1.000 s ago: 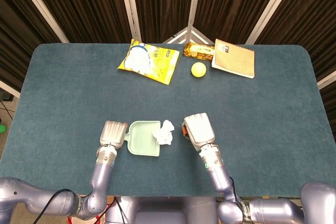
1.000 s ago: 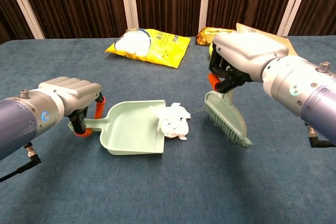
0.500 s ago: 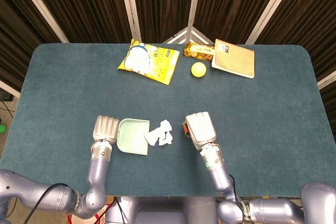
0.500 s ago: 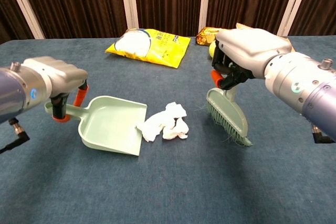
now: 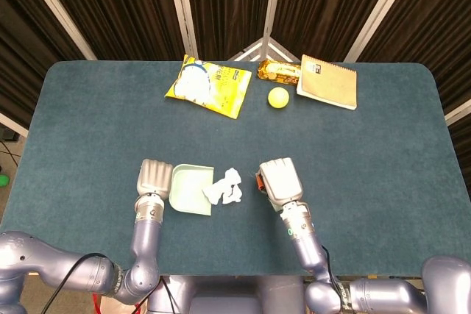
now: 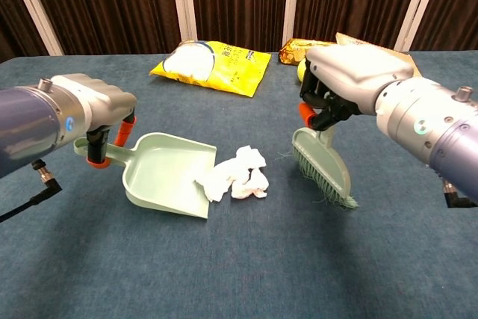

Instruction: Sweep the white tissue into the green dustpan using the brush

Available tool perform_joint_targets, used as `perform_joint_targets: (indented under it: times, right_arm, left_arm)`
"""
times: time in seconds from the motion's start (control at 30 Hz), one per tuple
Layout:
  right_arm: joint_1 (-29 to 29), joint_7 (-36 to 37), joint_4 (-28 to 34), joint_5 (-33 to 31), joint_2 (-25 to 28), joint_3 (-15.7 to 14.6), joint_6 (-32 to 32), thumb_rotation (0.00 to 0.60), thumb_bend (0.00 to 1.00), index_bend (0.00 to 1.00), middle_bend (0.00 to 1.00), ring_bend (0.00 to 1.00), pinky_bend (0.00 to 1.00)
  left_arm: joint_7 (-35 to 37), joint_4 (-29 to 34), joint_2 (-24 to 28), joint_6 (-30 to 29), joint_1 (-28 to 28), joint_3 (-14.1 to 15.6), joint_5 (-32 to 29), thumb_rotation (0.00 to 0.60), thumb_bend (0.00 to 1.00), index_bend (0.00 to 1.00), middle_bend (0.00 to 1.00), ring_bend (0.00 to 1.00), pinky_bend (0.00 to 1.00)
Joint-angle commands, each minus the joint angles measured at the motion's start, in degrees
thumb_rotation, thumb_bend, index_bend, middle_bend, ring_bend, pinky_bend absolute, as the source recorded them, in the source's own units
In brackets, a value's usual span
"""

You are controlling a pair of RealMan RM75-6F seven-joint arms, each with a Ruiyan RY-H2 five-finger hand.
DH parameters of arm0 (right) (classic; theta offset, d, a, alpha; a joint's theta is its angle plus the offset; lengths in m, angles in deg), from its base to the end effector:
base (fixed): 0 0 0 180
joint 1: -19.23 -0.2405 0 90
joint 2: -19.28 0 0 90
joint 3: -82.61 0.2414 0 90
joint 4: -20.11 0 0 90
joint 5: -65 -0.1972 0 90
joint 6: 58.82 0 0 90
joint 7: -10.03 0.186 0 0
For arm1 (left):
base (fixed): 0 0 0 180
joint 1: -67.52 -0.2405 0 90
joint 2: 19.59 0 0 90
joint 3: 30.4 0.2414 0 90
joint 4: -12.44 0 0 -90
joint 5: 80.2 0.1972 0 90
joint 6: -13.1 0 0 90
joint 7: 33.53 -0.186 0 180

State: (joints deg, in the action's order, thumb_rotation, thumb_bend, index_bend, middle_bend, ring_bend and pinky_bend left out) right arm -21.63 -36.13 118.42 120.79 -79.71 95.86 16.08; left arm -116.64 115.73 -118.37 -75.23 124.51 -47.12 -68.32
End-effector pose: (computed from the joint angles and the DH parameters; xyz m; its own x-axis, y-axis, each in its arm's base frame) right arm -0.0696 -0.3294 -0.0214 0.4376 -0.1132 0.8920 -0.8760 -0.2774 0.3946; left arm -0.0937 0.3377 -0.0316 0.7957 0.3983 0.4563 0.5434 -0.1370 -0.8282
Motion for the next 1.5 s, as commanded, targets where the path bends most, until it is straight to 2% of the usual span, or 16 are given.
perform_joint_targets:
  times: [0.03, 0.43, 0.63, 0.67, 0.8, 1.2, 1.5]
  right_arm:
    - [-0.2, 0.51, 0.97, -0.91, -1.36, 0.7, 0.09, 0.6, 0.57, 1.0, 0.98, 0.98, 0.96]
    - [-2.73, -0.13, 4.87, -4.01, -7.49, 4.58, 1.3, 0.6, 0.57, 1.0, 0.98, 0.98, 0.96]
    - [-3.15, 1.22, 6.83, -5.3, -8.13, 6.18, 1.26, 0.6, 0.57, 1.0, 0.98, 0.98, 0.96]
    - [-3.25, 1.98, 7.57, -5.71, -8.01, 7.25, 1.24, 0.6, 0.57, 1.0, 0.98, 0.98, 0.96]
    - [-3.91, 0.87, 7.29, -4.93, -6.43, 7.81, 1.49, 0.6, 0.57, 1.0, 0.98, 0.98, 0.96]
    - [-4.05, -2.43, 3.87, -1.44, -0.85, 5.97, 2.63, 0.6, 0.57, 1.0, 0.98, 0.98, 0.96]
    - [-2.55, -0.51, 1.56, -2.24, -2.43, 1.85, 1.78, 0.6, 0.57, 1.0, 0.98, 0.98, 0.96]
  left_arm:
    - [0.29, -0.32, -0.37, 0.08, 0.28, 0.25, -0.02, 0.6, 0.61, 0.69, 1.0, 0.99, 0.93]
    - [1.33, -1.7, -1.18, 0.72, 0.96, 0.9, -0.3, 0.6, 0.61, 0.69, 1.0, 0.99, 0.94]
    - [1.87, -2.07, -1.31, 1.09, 1.11, 1.21, -0.13, 0.6, 0.61, 0.69, 1.0, 0.99, 0.94]
    - [2.07, -2.09, -1.34, 1.19, 1.15, 1.25, 0.04, 0.6, 0.61, 0.69, 1.0, 0.99, 0.94]
    - [2.39, -1.82, -1.33, 1.12, 1.25, 1.33, 0.1, 0.6, 0.61, 0.69, 1.0, 0.99, 0.94]
    - [3.24, -0.87, -1.04, 0.88, 1.26, 1.87, 0.25, 0.6, 0.61, 0.69, 1.0, 0.99, 0.94]
    - [3.63, -0.46, -0.98, 0.69, 1.47, 1.81, 0.24, 0.6, 0.61, 0.69, 1.0, 0.99, 0.94]
